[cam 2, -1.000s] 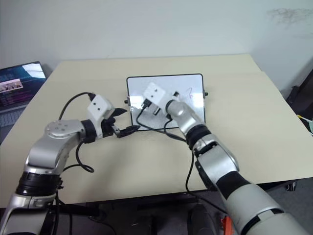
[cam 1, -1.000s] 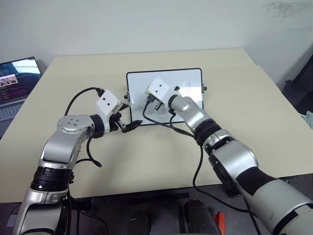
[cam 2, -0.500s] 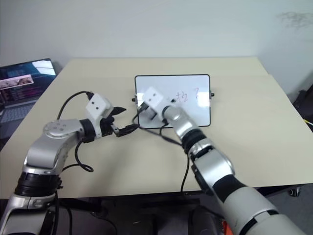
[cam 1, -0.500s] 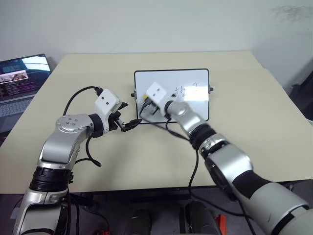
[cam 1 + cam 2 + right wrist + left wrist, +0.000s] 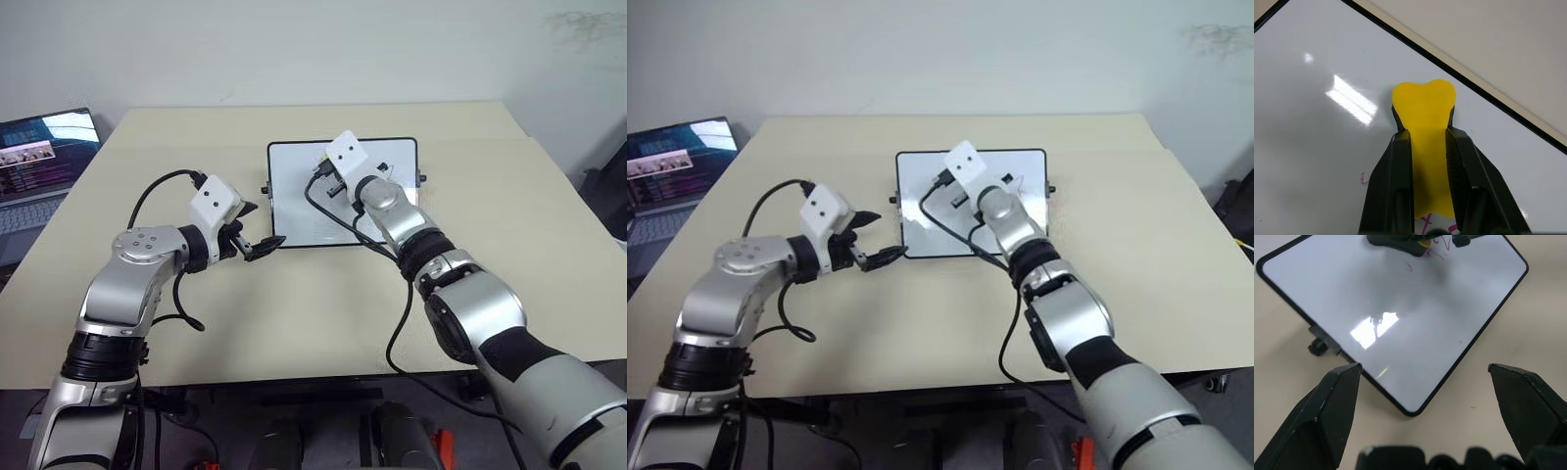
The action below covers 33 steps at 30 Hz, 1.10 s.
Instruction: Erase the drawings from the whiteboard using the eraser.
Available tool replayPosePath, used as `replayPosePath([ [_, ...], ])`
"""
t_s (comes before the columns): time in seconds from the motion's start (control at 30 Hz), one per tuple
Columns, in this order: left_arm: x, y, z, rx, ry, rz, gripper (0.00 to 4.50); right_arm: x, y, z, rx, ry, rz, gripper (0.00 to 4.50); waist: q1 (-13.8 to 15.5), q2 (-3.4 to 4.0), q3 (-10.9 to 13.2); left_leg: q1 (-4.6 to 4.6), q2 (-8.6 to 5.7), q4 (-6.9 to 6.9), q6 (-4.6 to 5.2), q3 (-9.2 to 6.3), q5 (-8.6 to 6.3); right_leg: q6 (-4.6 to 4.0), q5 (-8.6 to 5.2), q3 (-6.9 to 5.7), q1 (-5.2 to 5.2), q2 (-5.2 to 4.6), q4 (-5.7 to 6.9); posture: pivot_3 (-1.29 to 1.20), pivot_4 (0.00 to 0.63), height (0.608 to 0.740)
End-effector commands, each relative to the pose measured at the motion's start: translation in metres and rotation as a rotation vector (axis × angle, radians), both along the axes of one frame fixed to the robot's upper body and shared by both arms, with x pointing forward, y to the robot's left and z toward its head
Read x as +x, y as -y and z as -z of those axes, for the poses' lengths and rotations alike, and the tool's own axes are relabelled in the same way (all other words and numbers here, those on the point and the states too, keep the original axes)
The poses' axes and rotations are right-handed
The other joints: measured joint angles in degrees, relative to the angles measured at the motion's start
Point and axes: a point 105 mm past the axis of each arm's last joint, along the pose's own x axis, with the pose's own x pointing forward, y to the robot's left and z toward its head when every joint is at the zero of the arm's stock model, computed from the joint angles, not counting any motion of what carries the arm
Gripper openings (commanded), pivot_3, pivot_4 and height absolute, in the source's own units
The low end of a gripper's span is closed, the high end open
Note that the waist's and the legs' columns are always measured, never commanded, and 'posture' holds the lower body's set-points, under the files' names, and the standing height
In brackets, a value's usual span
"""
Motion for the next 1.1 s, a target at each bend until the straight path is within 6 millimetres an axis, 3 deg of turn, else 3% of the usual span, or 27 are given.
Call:
replayPosePath([
  [0.03, -0.001, 0.003, -0.013, 0.006, 0.048, 0.016, 4.50, -0.012, -0.026, 0.016, -0.016, -0.047, -0.080, 0.57, -0.8, 0.00, 0.0, 0.00, 0.02, -0.02, 0.00, 0.04, 0.00, 0.02, 0.01, 0.01, -0.04, 0.00, 0.01, 0.00, 0.150, 0.740],
  [0.23, -0.002, 0.002, -0.013, 0.006, 0.050, 0.011, 4.50, -0.025, -0.051, 0.023, 0.119, -0.092, -0.135, 0.57, -1.6, 0.00, 0.0, 0.01, 0.09, -0.35, 0.00, 0.06, 0.00, 0.07, 0.04, 0.00, -0.26, 0.03, 0.05, 0.00, 0.150, 0.740],
  [0.33, -0.003, 0.001, -0.013, 0.006, 0.049, 0.009, 4.50, -0.025, -0.051, 0.022, 0.124, -0.088, -0.135, 0.57, -1.5, 0.02, 0.0, 0.00, 0.08, -0.40, 0.00, 0.06, 0.00, 0.06, 0.03, 0.00, -0.26, 0.03, -0.01, 0.00, 0.150, 0.740],
  [0.53, -0.003, 0.000, -0.013, 0.008, 0.050, 0.006, 4.50, -0.010, -0.024, 0.007, 0.133, -0.028, -0.034, 0.56, -1.2, 0.02, 0.0, -0.03, 0.08, -0.40, 0.00, 0.04, 0.00, 0.05, 0.03, -0.01, -0.27, 0.03, -0.02, 0.00, 0.150, 0.740],
  [0.67, -0.002, 0.002, -0.014, 0.007, 0.052, 0.012, 4.50, 0.003, 0.007, -0.012, 0.102, 0.059, 0.070, 0.56, -0.2, 0.01, 0.0, -0.07, 0.06, -0.40, -0.01, 0.02, 0.00, 0.05, 0.03, -0.02, -0.27, 0.03, -0.04, 0.00, 0.150, 0.740],
  [0.8, -0.001, 0.004, -0.014, 0.006, 0.052, 0.020, 4.50, 0.009, 0.020, -0.032, 0.160, 0.124, 0.136, 0.56, 0.4, -0.01, 0.0, -0.15, 0.04, -0.40, -0.01, 0.01, 0.00, 0.03, 0.02, -0.02, -0.28, 0.02, -0.13, 0.00, 0.150, 0.740],
  [0.9, 0.000, 0.006, -0.014, 0.005, 0.053, 0.024, 4.50, 0.006, 0.011, -0.033, 0.177, 0.118, 0.116, 0.56, 0.1, -0.01, 0.0, -0.18, 0.06, -0.51, -0.01, 0.03, -0.01, 0.00, -0.01, -0.01, -0.36, 0.02, -0.14, 0.00, 0.150, 0.740],
  [1.1, -0.001, 0.004, -0.015, 0.007, 0.053, 0.021, 4.50, -0.008, -0.025, -0.017, 0.158, 0.059, -0.018, 0.56, -1.1, 0.00, 0.0, -0.14, 0.08, -0.69, -0.01, 0.06, -0.01, -0.05, -0.07, 0.00, -0.43, 0.03, -0.13, 0.00, 0.150, 0.740],
])
